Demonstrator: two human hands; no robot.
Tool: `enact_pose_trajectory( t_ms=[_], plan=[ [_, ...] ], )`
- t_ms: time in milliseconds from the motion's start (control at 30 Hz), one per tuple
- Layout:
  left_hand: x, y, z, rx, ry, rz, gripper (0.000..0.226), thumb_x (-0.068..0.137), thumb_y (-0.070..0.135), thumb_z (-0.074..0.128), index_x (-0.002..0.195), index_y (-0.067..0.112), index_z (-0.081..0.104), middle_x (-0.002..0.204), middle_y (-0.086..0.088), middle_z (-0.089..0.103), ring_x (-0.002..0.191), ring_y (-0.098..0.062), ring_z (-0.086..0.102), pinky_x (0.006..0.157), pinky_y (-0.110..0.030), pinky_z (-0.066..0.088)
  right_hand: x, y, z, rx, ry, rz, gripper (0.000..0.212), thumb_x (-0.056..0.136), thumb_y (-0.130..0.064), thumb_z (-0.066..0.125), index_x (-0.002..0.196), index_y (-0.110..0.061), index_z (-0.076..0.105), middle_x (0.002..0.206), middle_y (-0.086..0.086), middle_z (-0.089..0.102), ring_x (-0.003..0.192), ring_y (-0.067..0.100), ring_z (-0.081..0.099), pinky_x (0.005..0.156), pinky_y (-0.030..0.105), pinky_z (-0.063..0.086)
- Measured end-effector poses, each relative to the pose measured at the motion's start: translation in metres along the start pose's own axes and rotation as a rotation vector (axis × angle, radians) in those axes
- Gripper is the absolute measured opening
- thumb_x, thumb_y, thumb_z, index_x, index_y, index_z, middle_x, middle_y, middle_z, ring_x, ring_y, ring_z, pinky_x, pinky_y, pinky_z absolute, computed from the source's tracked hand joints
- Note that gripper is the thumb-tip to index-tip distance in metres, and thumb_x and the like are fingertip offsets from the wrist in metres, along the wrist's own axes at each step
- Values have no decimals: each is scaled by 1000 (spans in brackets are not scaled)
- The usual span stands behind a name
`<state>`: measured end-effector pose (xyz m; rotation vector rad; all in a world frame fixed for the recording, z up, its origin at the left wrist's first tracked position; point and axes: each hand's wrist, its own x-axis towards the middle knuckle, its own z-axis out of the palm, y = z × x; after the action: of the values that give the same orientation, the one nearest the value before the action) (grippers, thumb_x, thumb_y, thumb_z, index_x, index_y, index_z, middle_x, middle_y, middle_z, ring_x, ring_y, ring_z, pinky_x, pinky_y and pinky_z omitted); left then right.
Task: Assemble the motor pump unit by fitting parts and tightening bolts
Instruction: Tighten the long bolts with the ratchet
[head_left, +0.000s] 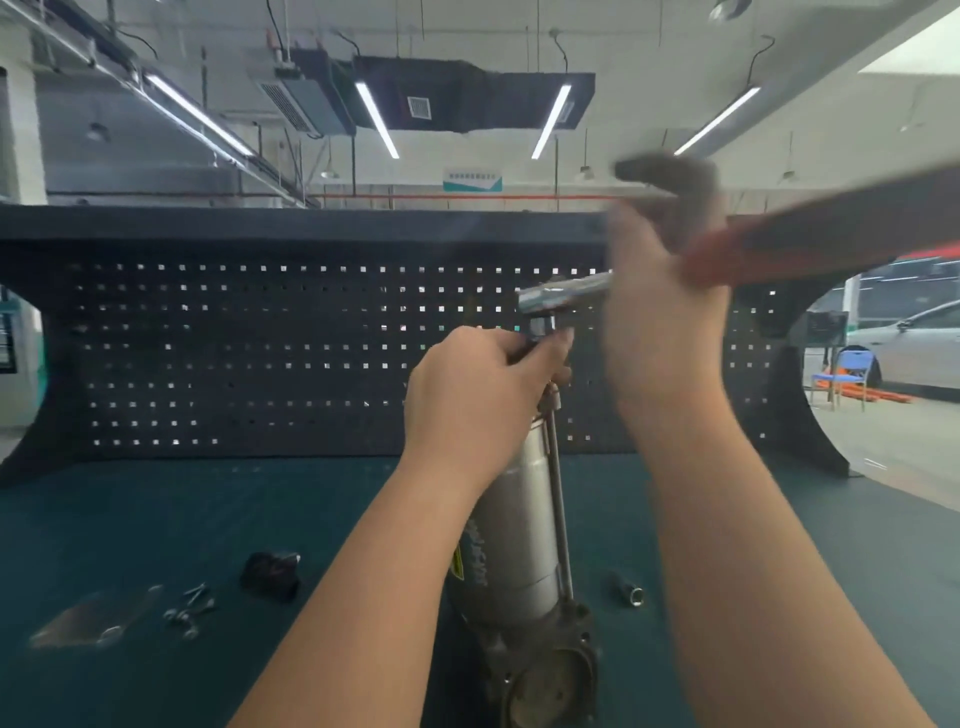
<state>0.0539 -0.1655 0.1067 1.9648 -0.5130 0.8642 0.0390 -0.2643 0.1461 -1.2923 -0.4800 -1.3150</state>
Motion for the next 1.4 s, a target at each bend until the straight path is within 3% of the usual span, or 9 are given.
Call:
enact_pose_trajectory(
  t_ms=[167, 300, 433, 600, 733, 900, 1033, 1300, 1400],
  plan=[
    [0, -2, 3, -78, 16, 9, 31, 88, 50, 60, 70, 30, 75, 66, 16, 71, 67, -4, 69, 76, -33, 55, 5, 16, -21, 97, 107, 294, 21, 90, -15, 55, 110, -15, 55, 90, -6, 57, 74, -7, 56, 70, 13, 44],
    [1, -2, 5, 37, 70, 2, 41, 78, 41, 41, 46, 19, 53, 44, 4, 55, 47, -9, 46, 48, -25, 30, -12, -8, 12, -77, -7, -27, 27, 82, -16, 47, 100, -36, 45, 87, -13, 52, 74, -3, 53, 64, 20, 47],
    [0, -5, 6, -16, 85, -26, 33, 62, 20, 28, 65, 3, 57, 97, -23, 69, 77, -27, 47, 69, -33, 36, -31, -16, 31, -417, -254, -343, 46, 81, -20, 41, 121, -43, 41, 99, -30, 46, 98, 3, 33, 94, 49, 35],
    [0, -3, 2, -76, 8, 7, 39, 90, 45, 59, 55, 31, 70, 53, 20, 64, 52, 5, 58, 55, -16, 40, 3, -3, -10, 24, -27, 146, 28, 86, -21, 58, 113, -28, 52, 87, -12, 62, 79, -10, 57, 78, 12, 46],
    [1, -4, 6, -52, 24, 22, 35, 89, 53, 58, 76, 27, 77, 68, 14, 72, 71, -7, 69, 78, -31, 53, 9, 15, -27, 135, 42, 557, 10, 89, -24, 60, 97, -24, 55, 88, -5, 57, 83, 6, 59, 76, 24, 47],
    [0, -2, 6, -26, 67, -26, 33, 76, 45, 52, 48, 27, 56, 54, -1, 54, 59, -18, 45, 54, -25, 35, -16, -19, 6, -72, -14, -4, 34, 86, -2, 50, 115, -20, 46, 86, -5, 55, 78, 6, 58, 80, 30, 50],
    [-1, -1, -5, -377, -22, 59, 9, 95, 37, 46, 90, 30, 47, 91, -3, 46, 92, -14, 42, 71, -27, 41, -36, -22, 26, -555, -186, -381, 49, 79, -17, 48, 125, -35, 47, 106, -8, 54, 102, 17, 40, 90, 44, 27],
    [2, -5, 2, -219, -5, 88, 22, 89, 41, 64, 76, 28, 77, 67, 17, 72, 60, 3, 67, 70, -24, 52, 4, 11, -28, 150, 95, 435, 24, 86, -22, 61, 109, -17, 54, 96, -3, 60, 80, -2, 56, 75, 17, 42],
    [3, -9, 5, -187, 9, 111, 25, 89, 41, 63, 71, 29, 75, 61, 21, 69, 55, 8, 63, 60, -13, 44, 1, 3, -15, 79, 97, 304, 21, 88, -10, 54, 106, -20, 51, 88, -5, 55, 65, -9, 55, 58, 7, 40]
  ],
)
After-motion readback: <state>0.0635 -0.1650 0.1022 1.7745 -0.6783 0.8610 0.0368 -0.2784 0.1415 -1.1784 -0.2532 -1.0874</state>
